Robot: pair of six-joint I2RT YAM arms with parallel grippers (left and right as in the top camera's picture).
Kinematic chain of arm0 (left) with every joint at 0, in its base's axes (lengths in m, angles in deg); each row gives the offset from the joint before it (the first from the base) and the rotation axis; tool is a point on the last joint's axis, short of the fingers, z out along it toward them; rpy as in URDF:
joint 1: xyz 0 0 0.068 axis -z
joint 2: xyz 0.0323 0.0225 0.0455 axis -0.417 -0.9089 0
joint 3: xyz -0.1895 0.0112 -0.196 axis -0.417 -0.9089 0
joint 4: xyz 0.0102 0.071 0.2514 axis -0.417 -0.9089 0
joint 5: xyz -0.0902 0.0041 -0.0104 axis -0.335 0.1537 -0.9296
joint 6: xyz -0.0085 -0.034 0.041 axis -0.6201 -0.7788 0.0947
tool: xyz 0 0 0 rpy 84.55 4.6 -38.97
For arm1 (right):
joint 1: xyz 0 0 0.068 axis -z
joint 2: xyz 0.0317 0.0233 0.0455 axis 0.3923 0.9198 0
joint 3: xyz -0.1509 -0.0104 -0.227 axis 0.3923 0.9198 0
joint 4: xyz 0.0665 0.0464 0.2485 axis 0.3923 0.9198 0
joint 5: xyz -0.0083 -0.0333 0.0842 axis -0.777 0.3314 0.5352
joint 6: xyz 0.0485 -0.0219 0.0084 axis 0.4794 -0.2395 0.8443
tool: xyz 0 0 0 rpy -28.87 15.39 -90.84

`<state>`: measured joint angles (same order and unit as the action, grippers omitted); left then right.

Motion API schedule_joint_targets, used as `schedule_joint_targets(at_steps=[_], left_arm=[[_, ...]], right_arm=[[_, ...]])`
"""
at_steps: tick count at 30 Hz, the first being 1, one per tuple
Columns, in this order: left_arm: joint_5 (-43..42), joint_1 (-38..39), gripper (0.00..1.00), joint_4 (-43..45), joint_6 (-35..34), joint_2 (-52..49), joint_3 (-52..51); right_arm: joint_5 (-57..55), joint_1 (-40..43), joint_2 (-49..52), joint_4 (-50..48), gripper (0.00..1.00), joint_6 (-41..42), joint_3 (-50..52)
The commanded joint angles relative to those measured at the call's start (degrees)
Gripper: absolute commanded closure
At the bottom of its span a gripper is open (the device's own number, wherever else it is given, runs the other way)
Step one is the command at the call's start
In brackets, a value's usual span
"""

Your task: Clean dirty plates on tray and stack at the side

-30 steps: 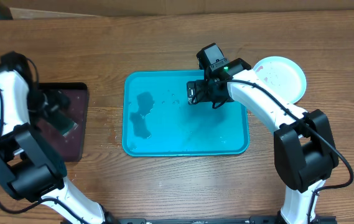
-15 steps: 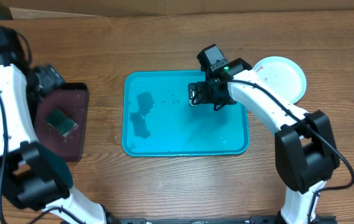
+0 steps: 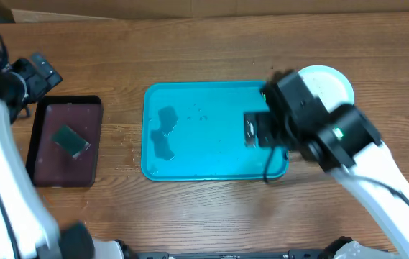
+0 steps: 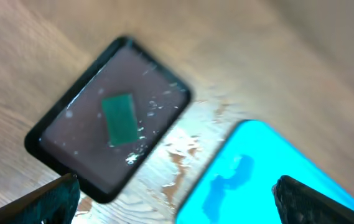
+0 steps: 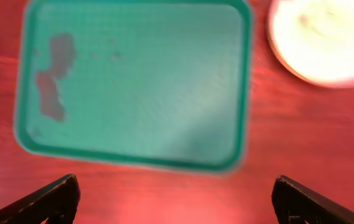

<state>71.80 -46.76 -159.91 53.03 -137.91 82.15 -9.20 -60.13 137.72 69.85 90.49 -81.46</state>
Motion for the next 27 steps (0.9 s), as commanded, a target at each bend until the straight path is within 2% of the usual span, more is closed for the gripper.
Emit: schedule_joint_targets(at_steps=[1, 4, 8, 27], left_arm=[[-2.27, 2.71, 0.0, -1.2, -0.17, 6.54, -1.05], [-2.32, 4.42, 0.0, -3.61, -0.63, 8.92, -2.84], [-2.69, 5.05, 0.0, -7.61, -1.7, 8.74, -3.23], [-2.47, 5.03, 0.0, -7.56, -1.66, 6.97, -3.23]], right_arm=[[-10.08, -5.2, -4.87, 3.82, 0.0, 9.44, 2.16], [-10.25, -9.9, -9.38, 6.1, 0.0, 13.42, 5.2], [-11.47, -14.43, -14.01, 5.81, 0.0, 13.35, 9.27], [-11.19, -14.49, -14.49, 8.55, 0.0, 13.27, 9.49]])
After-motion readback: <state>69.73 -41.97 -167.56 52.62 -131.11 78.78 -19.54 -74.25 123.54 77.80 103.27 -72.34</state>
